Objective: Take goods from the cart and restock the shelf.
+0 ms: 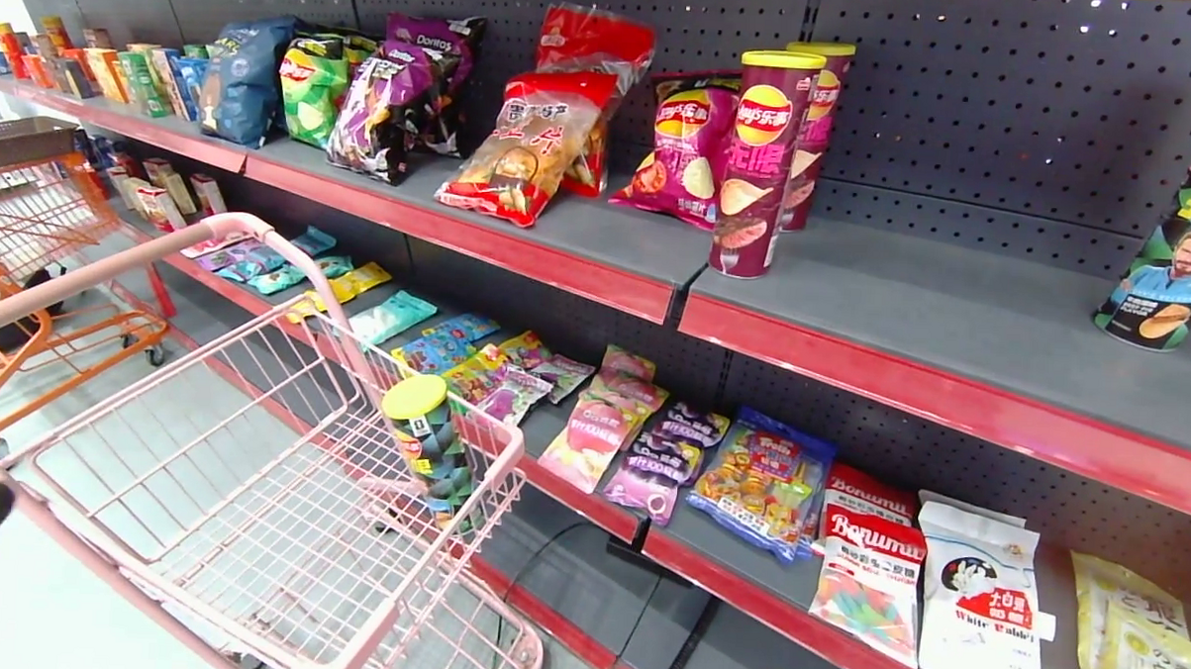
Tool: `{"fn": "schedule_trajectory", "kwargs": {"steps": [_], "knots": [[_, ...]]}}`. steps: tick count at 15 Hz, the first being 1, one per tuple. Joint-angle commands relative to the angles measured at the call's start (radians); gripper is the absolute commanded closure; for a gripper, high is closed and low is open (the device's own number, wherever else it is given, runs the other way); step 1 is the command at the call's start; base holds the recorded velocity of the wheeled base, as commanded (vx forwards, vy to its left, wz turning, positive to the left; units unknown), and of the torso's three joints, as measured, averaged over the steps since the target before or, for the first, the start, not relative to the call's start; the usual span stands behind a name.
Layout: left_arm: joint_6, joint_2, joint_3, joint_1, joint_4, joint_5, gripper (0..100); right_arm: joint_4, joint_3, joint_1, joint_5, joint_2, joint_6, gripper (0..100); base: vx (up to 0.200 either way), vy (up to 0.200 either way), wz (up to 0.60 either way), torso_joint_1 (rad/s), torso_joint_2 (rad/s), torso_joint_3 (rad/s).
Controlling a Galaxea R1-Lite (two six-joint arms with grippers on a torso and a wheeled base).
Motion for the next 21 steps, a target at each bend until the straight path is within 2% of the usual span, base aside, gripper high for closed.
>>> {"fn": "schedule_trajectory", "kwargs": {"steps": [1,3,4,6,7,8,9,10,19,21], "knots": [[0.101,0.641,0.024,-0.011,-0.403,-0.154,0,0.000,0.000,0.000,0.001,0.000,0.001,0,0.000,0.000,0.00,0.000,0.00,0.000],[0.103,0.834,0.086,-0.006,-0.569,-0.185,0,0.000,0.000,0.000,-0.001,0.000,0.000,0,0.000,0.000,0.00,0.000,0.00,0.000],[0.103,0.889,0.087,0.001,-0.604,-0.192,0,0.000,0.000,0.000,-0.001,0.000,0.000,0,0.000,0.000,0.00,0.000,0.00,0.000],[0.104,1.000,0.075,0.009,-0.684,-0.271,0,0.000,0.000,0.000,-0.001,0.000,0.000,0,0.000,0.000,0.00,0.000,0.00,0.000],[0.104,1.000,0.075,0.009,-0.684,-0.271,0,0.000,0.000,0.000,-0.001,0.000,0.000,0,0.000,0.000,0.00,0.000,0.00,0.000],[0.150,1.093,0.075,0.009,-0.722,-0.338,0,0.000,0.000,0.000,-0.001,0.000,0.000,0,0.000,0.000,0.00,0.000,0.00,0.000],[0.173,1.132,0.072,0.015,-0.722,-0.341,0,0.000,0.000,0.000,-0.001,0.000,0.000,0,0.000,0.000,0.00,0.000,0.00,0.000],[0.177,1.169,0.072,0.021,-0.730,-0.347,0,0.000,0.000,0.000,-0.001,0.000,0.000,0,0.000,0.000,0.00,0.000,0.00,0.000],[0.178,1.448,0.021,0.028,-1.041,-0.364,0,-0.002,0.000,0.000,-0.001,0.000,0.003,0,0.000,0.000,0.00,0.000,0.00,0.000],[0.181,1.506,0.015,0.014,-1.116,-0.400,0,-0.002,0.000,0.000,-0.001,0.000,0.001,0,0.000,0.000,0.00,0.000,0.00,0.000]]}}
